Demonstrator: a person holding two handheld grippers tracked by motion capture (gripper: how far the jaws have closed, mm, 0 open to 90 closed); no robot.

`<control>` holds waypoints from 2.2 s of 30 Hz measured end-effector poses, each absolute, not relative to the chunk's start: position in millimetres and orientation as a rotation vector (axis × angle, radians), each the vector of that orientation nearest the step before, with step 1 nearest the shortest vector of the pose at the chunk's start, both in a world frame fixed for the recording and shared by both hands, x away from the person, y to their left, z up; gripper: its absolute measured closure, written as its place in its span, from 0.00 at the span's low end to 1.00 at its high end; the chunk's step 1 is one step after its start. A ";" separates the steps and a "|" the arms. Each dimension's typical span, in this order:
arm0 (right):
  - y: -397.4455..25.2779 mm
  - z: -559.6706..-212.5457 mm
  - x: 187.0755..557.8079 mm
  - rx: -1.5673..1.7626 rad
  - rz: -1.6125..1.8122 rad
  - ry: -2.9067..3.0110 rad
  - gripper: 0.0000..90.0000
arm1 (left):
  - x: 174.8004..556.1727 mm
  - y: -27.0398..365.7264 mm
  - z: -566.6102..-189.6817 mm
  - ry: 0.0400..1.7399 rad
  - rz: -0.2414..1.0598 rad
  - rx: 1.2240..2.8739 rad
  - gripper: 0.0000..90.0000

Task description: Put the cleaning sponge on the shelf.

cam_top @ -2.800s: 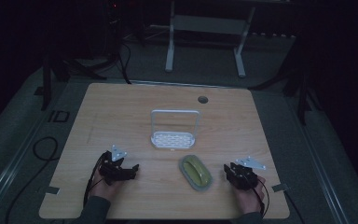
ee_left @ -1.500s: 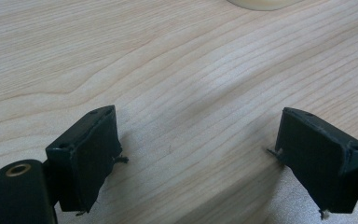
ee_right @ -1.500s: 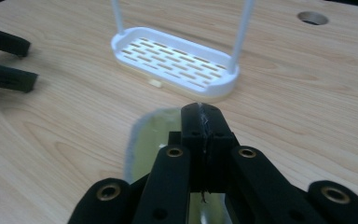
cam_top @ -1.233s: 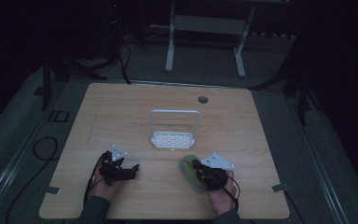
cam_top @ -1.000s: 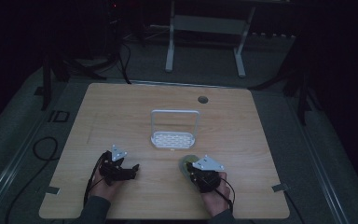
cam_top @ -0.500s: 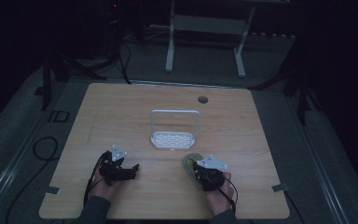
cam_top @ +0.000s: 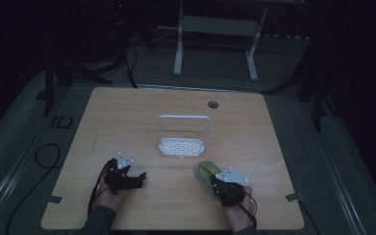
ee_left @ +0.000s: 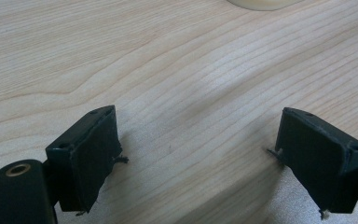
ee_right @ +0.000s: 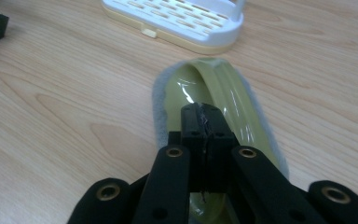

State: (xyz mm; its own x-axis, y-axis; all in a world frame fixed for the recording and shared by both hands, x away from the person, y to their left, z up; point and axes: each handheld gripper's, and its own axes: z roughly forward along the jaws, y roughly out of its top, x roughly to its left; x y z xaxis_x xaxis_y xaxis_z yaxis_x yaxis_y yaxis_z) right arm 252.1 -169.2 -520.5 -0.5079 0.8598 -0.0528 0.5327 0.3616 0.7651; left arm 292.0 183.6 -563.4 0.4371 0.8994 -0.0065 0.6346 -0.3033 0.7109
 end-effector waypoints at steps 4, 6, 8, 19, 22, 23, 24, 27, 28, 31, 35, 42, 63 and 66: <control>-176.5 -519.1 249.2 1.215 0.974 2.184 0.97 | 292.1 183.6 -563.4 1.284 0.529 2.046 0.15; -181.4 -514.9 246.3 1.204 1.000 2.200 0.92 | 292.0 183.5 -563.4 1.285 0.528 2.046 0.15; -184.8 -510.5 244.8 1.192 1.030 2.216 0.87 | 292.0 183.5 -563.4 1.285 0.528 2.046 0.15; -195.1 -492.0 252.8 1.147 1.065 2.263 0.70 | 292.0 183.5 -563.4 1.285 0.529 2.046 0.15; -198.0 -489.9 257.9 1.157 1.064 2.282 0.68 | 292.0 183.6 -563.4 1.284 0.529 2.047 0.15; -199.2 -489.6 260.1 1.160 1.059 2.290 0.68 | 292.0 183.5 -563.4 1.285 0.529 2.046 0.15; -199.9 -489.6 261.4 1.160 1.053 2.296 0.68 | 292.1 183.6 -563.4 1.284 0.529 2.046 0.15; -203.0 -489.1 266.0 1.170 1.039 2.309 0.67 | 292.0 183.5 -563.4 1.285 0.529 2.046 0.15; -204.4 -488.7 267.9 1.173 1.034 2.313 0.68 | 292.0 183.5 -563.4 1.285 0.529 2.045 0.15; -206.8 -488.2 272.3 1.184 1.021 2.340 0.68 | 292.1 183.6 -563.5 1.284 0.529 2.046 0.15; -207.6 -486.7 276.5 1.171 1.003 2.362 0.67 | 292.0 183.5 -563.4 1.285 0.528 2.046 0.15; -204.2 -483.1 283.0 1.145 0.976 2.410 0.66 | 292.1 183.6 -563.5 1.284 0.529 2.046 0.15; -192.5 -479.3 300.2 1.090 0.899 2.533 0.62 | 292.1 183.6 -563.4 1.284 0.529 2.046 0.15; -191.6 -478.7 303.0 1.090 0.882 2.548 0.62 | 292.0 183.6 -563.5 1.284 0.528 2.045 0.15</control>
State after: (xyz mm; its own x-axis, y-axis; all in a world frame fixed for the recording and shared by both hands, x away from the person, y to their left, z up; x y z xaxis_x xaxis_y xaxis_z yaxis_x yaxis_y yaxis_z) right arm 303.0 -191.6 -478.7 -0.6957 0.7180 0.0218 0.5778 0.5413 0.6108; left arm 292.0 183.6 -563.5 0.4369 0.8995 -0.0069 0.6343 -0.3026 0.7114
